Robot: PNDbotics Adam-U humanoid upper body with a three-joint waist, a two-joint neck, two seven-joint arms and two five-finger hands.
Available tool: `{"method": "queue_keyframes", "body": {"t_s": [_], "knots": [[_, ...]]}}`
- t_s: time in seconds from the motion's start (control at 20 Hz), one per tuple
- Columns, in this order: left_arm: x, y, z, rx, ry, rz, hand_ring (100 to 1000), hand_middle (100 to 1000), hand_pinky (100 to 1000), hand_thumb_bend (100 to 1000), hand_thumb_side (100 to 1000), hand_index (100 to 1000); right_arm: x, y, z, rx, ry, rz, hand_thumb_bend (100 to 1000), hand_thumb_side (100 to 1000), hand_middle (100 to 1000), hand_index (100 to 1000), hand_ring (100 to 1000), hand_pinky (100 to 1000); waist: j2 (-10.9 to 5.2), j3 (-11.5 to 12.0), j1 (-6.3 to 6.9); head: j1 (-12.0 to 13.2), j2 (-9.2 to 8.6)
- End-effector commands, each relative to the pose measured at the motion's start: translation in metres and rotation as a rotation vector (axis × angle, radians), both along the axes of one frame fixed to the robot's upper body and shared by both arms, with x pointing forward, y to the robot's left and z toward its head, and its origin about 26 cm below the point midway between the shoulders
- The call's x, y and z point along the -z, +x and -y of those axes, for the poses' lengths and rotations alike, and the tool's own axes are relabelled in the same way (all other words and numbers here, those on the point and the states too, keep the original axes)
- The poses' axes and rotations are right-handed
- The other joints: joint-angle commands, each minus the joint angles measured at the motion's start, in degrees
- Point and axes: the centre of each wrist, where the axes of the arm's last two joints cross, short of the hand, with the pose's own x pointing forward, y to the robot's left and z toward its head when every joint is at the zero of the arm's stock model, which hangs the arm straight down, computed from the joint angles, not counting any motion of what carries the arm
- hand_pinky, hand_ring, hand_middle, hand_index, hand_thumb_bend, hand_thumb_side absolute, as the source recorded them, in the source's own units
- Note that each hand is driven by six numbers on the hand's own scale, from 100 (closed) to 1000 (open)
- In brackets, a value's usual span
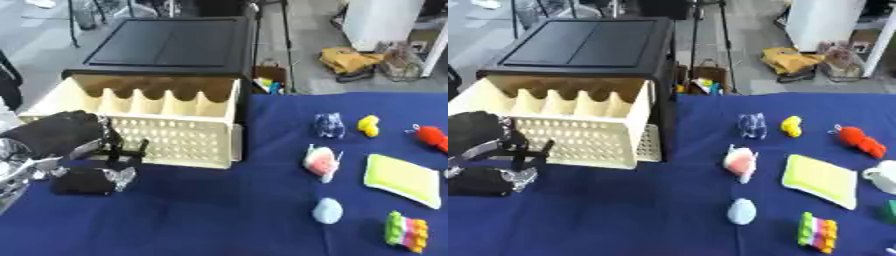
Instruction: Pick up objects from table and place into drawer.
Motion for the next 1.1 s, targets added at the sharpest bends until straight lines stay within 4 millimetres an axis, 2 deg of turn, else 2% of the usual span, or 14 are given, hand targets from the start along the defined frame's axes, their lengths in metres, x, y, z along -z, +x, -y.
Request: {"method": "queue_keyframes", "body": {"t_s": [0.05, 1.1], "knots": [[-0.010, -0.003, -0.006, -0.005, 0.008, 0.013, 100, 100, 100, 100, 864, 412, -0.009, -0.007, 0.002, 0.023, -0.016, 0.039, 100, 1000, 615, 676, 647, 581, -1.24, 0.30, -0.02, -0.12, 0.20], [0.006, -0.004, -0.006, -0.002, 0.016, -0.079, 100, 100, 100, 100, 861, 406, -0.009, -0.007, 0.002, 0.024, -0.014, 0.044, 100, 1000, 615, 675, 647, 581, -1.34, 0.54, -0.07, -0.15, -0.16]]}}
